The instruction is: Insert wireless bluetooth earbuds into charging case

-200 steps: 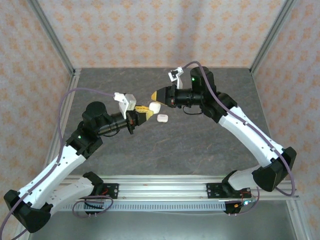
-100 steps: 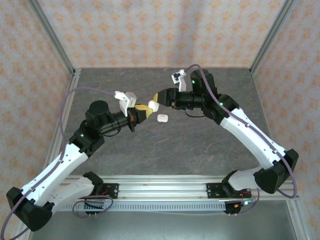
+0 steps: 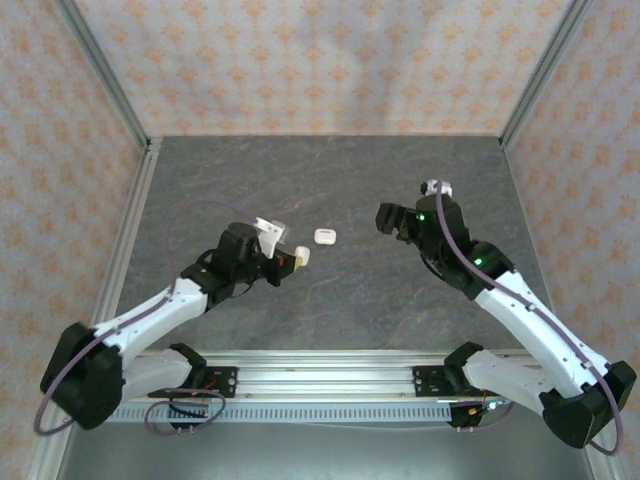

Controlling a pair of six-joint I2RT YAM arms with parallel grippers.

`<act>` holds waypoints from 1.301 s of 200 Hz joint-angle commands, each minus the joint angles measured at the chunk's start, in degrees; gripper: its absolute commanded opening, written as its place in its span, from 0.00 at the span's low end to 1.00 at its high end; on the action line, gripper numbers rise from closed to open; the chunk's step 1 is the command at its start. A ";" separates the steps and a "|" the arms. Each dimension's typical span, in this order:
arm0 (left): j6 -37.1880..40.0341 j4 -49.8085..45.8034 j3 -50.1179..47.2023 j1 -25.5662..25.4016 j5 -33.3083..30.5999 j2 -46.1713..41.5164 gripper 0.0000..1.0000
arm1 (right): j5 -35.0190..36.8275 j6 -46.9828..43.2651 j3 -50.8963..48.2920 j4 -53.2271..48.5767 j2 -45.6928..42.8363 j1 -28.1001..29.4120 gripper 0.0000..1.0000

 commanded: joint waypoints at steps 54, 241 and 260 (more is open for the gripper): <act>-0.19 -1.37 2.78 0.34 -7.01 11.02 0.35 | 16.60 -7.06 -12.99 5.68 -0.35 -11.69 0.99; 11.95 26.63 -11.15 24.14 -37.84 -2.47 1.00 | 8.21 -23.77 -39.14 85.18 25.14 -25.84 1.00; 12.61 36.18 -15.25 25.21 -36.77 0.60 1.00 | 8.66 -24.17 -39.65 95.29 34.36 -25.96 1.00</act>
